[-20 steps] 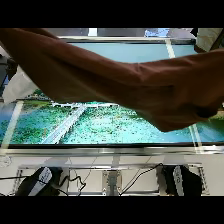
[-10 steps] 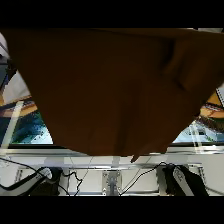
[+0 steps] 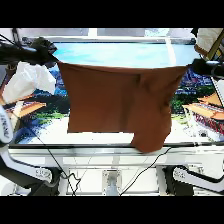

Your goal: Fold the shirts.

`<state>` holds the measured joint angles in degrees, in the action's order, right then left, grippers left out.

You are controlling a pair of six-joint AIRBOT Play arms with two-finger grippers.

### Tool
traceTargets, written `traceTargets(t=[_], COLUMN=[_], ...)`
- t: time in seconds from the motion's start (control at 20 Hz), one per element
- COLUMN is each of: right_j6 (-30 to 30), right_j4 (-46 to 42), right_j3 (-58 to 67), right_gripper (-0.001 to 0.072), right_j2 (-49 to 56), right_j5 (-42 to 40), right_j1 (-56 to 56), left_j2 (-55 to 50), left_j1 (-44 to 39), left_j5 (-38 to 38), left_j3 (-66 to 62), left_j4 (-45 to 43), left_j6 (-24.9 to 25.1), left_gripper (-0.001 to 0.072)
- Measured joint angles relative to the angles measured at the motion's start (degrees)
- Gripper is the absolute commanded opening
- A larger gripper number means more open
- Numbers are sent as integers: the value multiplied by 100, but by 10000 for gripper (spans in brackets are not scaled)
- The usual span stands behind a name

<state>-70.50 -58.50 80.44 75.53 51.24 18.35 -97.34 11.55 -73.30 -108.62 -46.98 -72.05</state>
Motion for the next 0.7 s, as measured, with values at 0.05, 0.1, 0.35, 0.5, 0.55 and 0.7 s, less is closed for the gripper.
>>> traceTargets(t=[0.05,0.1,0.35,0.5,0.55,0.7], right_j6=[0,0,-7,-4,-4,-7], right_j4=[-15,-31,-87,-313,-385,-612], right_j3=[-35,-55,-111,-118,-122,-186], right_gripper=[25,25,24,24,24,23], right_j2=[203,374,986,1143,1169,1215], right_j5=[-302,-599,-1526,-1425,-1329,-1008], right_j1=[-120,-208,-424,-439,-442,-446], left_j2=[-186,-337,-726,-789,-804,-846], left_j1=[-44,-76,-142,-151,-153,-151], left_j5=[262,472,1038,763,608,225], left_j3=[9,13,26,28,28,116], left_j4=[-74,-131,-544,-1064,-1200,-1451], left_j6=[7,9,142,166,179,186], left_gripper=[11,12,11,10,10,11])
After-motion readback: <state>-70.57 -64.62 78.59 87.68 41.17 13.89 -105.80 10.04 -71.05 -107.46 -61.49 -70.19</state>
